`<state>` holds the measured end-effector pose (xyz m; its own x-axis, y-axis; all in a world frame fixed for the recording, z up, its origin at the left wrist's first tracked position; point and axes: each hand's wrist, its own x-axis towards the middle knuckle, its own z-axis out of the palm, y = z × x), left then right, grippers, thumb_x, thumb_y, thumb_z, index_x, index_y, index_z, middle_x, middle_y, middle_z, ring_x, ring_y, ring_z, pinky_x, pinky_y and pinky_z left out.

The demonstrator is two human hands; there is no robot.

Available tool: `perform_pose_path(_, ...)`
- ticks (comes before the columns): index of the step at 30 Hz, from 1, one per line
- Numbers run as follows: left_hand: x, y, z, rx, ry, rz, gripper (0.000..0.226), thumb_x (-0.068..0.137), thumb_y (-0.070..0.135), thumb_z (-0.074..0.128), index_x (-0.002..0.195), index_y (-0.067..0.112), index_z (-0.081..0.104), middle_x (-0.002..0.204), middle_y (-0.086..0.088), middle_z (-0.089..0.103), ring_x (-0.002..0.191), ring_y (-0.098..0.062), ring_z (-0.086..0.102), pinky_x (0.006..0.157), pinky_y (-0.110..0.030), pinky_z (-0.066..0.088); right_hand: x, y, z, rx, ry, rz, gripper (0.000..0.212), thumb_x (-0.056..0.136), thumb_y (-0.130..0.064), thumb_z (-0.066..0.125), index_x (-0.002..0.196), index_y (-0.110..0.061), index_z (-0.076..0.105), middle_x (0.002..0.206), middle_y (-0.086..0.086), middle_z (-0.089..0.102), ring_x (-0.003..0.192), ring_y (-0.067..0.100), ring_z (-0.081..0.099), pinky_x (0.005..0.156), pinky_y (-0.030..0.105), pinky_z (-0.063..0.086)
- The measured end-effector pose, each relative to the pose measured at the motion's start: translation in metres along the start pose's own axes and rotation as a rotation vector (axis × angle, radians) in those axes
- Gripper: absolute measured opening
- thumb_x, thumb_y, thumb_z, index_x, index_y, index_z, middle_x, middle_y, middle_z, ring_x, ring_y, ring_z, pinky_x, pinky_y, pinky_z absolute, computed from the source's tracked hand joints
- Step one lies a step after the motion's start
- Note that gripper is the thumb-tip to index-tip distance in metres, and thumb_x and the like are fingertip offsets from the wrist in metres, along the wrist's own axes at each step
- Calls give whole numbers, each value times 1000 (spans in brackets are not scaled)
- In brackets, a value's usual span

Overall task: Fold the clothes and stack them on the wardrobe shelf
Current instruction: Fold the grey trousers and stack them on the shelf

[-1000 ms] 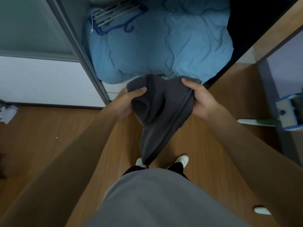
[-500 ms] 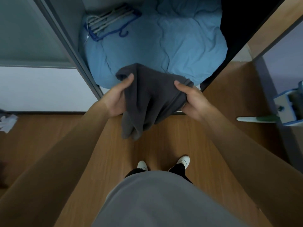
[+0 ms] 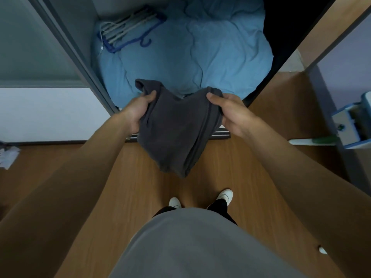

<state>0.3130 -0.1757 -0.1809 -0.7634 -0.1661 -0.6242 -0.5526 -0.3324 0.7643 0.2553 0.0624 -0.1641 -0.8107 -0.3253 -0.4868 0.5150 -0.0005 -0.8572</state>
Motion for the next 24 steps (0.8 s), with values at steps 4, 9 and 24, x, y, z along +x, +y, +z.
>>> perform_pose_path(4,9,6,-11,-58,-38,-31,42,101,47,50,120,15,69,115,-6,75,94,-18,75,69,-28,59,4,-9,1,187,115,127,26,99,-18,61,118,-1,65,110,14,75,95,25,74,70,33,61)
perform_pose_path(9,9,6,-26,-133,-245,81,45,92,39,66,132,18,63,131,-5,67,120,-21,65,91,-33,56,-1,-7,7,-9,-45,42,35,93,-12,67,126,-2,63,116,14,73,106,26,71,90,35,58)
perform_pose_path(24,20,2,-31,-6,33,273,44,91,19,72,133,15,60,122,-7,71,109,-18,70,83,-24,57,7,-12,47,220,93,32,42,101,7,38,138,-6,55,126,19,63,112,30,63,96,38,55)
